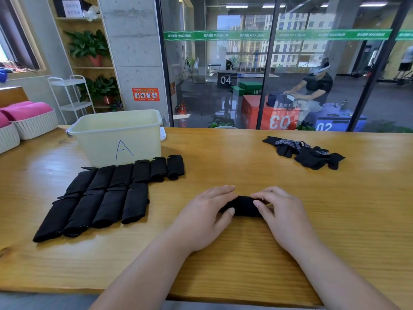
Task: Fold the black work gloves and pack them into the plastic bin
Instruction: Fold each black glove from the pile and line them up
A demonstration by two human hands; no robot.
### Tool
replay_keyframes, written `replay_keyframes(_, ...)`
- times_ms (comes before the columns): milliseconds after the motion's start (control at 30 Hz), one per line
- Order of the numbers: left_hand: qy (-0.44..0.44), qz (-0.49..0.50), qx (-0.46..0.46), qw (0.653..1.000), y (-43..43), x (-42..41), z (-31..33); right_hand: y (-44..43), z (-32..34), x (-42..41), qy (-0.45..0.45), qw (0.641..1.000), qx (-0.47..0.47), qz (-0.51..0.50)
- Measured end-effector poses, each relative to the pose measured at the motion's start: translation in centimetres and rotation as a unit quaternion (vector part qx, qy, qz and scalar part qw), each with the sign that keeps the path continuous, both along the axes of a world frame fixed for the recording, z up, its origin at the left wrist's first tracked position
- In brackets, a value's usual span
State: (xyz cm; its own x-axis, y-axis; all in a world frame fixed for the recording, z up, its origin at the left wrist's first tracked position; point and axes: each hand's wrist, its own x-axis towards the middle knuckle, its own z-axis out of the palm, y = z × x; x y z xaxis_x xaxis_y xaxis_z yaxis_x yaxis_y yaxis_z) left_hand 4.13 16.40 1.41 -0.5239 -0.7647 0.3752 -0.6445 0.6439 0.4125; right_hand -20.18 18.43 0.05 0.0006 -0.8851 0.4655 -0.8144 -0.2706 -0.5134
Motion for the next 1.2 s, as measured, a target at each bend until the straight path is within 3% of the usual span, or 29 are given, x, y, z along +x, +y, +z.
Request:
replay_keyframes(100, -0.094, -0.018, 0.025, 0.995, 0.3, -0.6, -0.5, -0.3, -0.1, -0.1, 0.081, 0.996, 0.014, -0.036)
replay_keyframes(200, -0.146, -0.021, 0.032, 0.989, 0.5, -0.6, -0.7, 0.0, 0.5, 0.0, 0.098, 0.994, 0.016, -0.041)
replay_keyframes(333, -0.181, -0.033, 0.047, 0.982, 0.6, -0.4, -0.7, 1.3, 0.3, 0.5, 0.231, 0.966, 0.105, 0.051)
replay_keyframes(400, -0.19, -0.036, 0.056, 0.98, 0.6, -0.4, -0.8, 1.6, 0.1, 0.6, 0.256, 0.95, 0.164, 0.069)
replay_keyframes(533, -0.206, -0.036, 0.056, 0.976, 0.5, -0.5, -0.9, 1.5, 0.1, 0.5, 0.241, 0.951, 0.183, 0.073)
replay_keyframes(867, -0.132, 0.028, 0.023, 0.991, 0.3, 2.8, -0.7, 1.8, 0.9, 1.0, 0.141, 0.983, 0.078, 0.092)
replay_keyframes(1200, -0.113, 0.129, -0.022, 0.985, 0.9, 9.6, -0.3, -0.6, 1.2, 8.4, 0.124, 0.986, 0.073, 0.089)
